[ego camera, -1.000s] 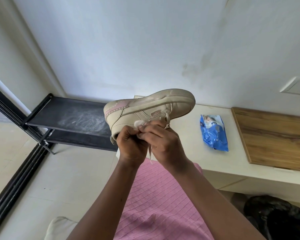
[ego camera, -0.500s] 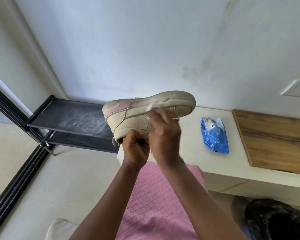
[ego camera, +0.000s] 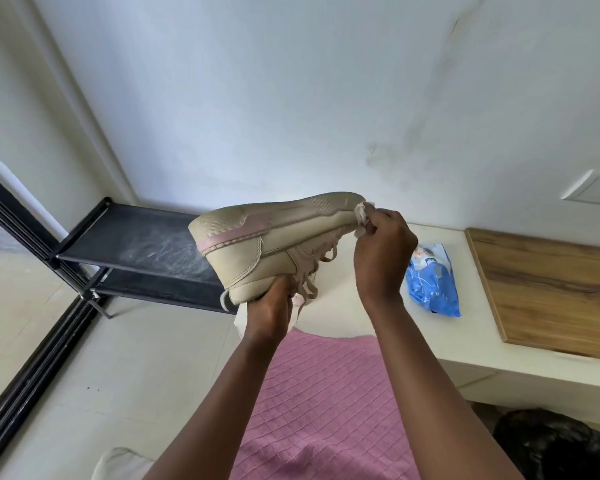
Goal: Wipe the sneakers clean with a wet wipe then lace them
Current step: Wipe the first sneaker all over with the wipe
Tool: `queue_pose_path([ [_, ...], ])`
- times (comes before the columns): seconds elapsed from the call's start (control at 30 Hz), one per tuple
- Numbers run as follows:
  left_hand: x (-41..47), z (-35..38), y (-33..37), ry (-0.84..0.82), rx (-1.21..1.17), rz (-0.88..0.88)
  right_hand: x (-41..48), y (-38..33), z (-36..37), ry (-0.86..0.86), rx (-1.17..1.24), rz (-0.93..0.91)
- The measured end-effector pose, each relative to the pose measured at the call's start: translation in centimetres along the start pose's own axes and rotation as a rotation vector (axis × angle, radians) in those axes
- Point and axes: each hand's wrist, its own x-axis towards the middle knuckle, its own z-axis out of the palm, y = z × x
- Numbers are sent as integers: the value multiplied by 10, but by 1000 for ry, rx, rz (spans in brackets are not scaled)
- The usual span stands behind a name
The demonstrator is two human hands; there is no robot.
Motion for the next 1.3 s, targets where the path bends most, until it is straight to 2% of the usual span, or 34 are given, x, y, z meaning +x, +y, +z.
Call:
queue_pose_path([
  [0.1,0,6,1,-34,-70,-35,-15,-30,1,61,128,-130],
  [0.2,-5,10,0,-26,-151,-36,-37,-57,6,-115,117,-418],
  [0.3,-6,6,-2,4,-143,-69,-27,-45,8,-185,43,-501],
  [0.37,-7,6,0,3,-91,-51,-16,-25,6,-118,-54,-436],
  [0.5,-8,12,2,46,-200,-70,-4,-2,8,-16,-94,-183],
  [0.57,-8,15,2,60,-234,-80,-1,3,12,3,-71,-74],
  [0.7,-7,19,5,94,-482,-128,8,10,11,49,22,198],
  [0.77,-4,19,4,104,-518,-131,8,8,12,69,33,220],
  [0.83,-3,16,4,116,-481,-146,6,1,14,93,67,162],
  [0.97,-5,10,3,59,-18,-119,-11,-22,18,40,106,-86],
  [1.0,-5,11,4,26,-8,-99,-18,-31,18,2,110,-171],
  [1.1,-3,16,3,22,-246,-96,-37,-51,16,-133,104,-401],
  [1.17,-7,17,5,38,-327,-100,-34,-46,13,-163,122,-466],
  [1.3,-10,20,14,71,-462,-97,-19,-17,8,-6,76,-426],
])
